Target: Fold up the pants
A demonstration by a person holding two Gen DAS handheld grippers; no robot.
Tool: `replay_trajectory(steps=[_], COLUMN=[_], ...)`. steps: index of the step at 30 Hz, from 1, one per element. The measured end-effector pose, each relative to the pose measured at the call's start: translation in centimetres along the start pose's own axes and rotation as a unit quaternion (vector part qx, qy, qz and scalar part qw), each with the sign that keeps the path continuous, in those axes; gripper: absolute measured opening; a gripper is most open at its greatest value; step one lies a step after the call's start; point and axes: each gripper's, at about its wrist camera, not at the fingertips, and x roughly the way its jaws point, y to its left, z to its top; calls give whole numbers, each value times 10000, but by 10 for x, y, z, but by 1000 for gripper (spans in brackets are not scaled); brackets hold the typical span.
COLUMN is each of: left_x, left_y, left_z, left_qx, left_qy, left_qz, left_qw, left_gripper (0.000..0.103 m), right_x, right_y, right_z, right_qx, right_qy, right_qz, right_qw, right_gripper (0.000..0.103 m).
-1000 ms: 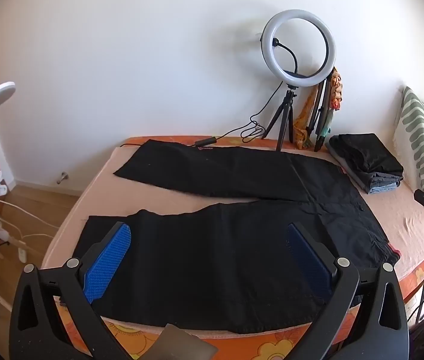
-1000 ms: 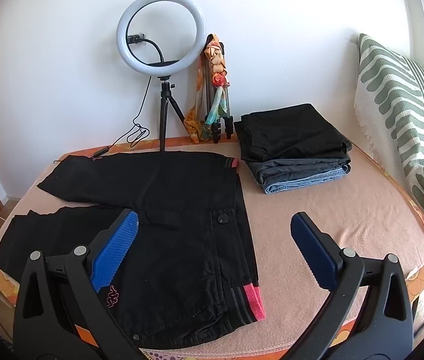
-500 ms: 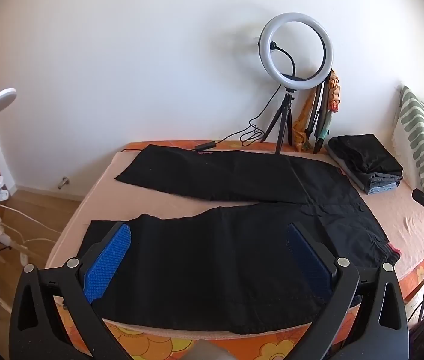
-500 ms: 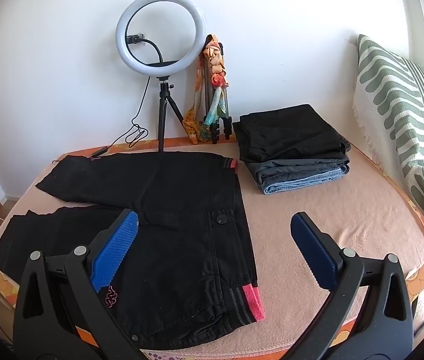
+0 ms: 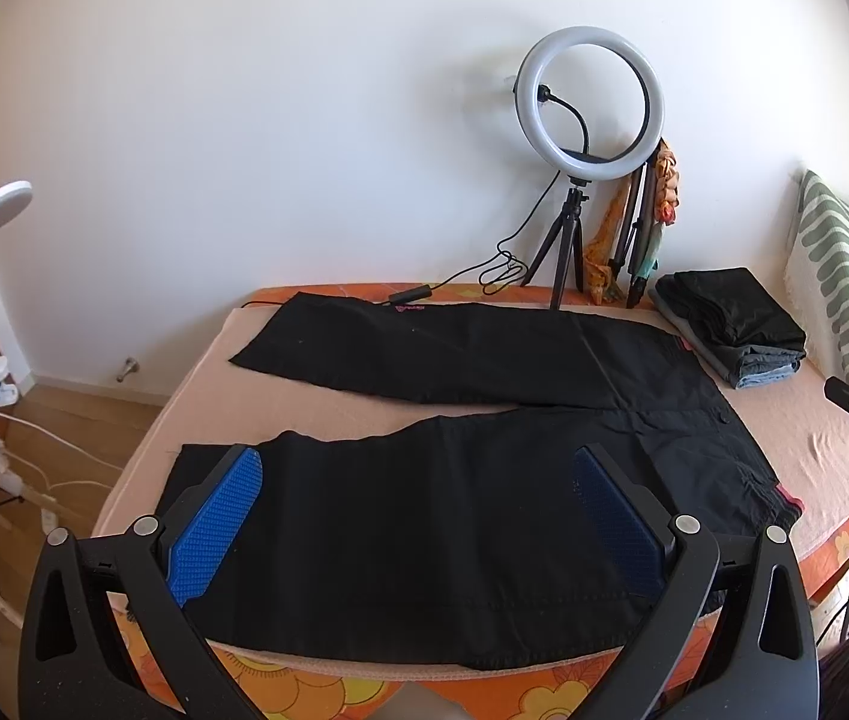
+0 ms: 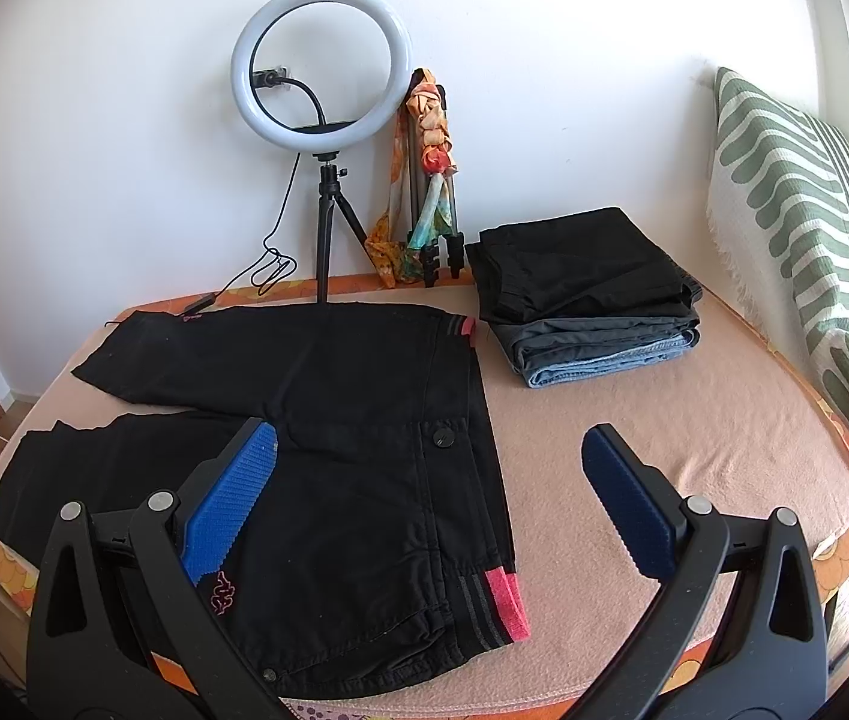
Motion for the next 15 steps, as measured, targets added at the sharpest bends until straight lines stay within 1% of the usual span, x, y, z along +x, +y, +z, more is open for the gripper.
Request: replay_trajectory(steps=[15], left_x=[-1], left_y=[0], left_z=[-2], left_qx=[1], left_qy=[-27], left_qz=[-11], left_qw=[10000], left_gripper=[103], right_x=[1], right_y=[1], right_z=[-3], right_qx=[-3], right_qy=[-3], right_qz=[3], right_qw=[10000], right_gripper=[103])
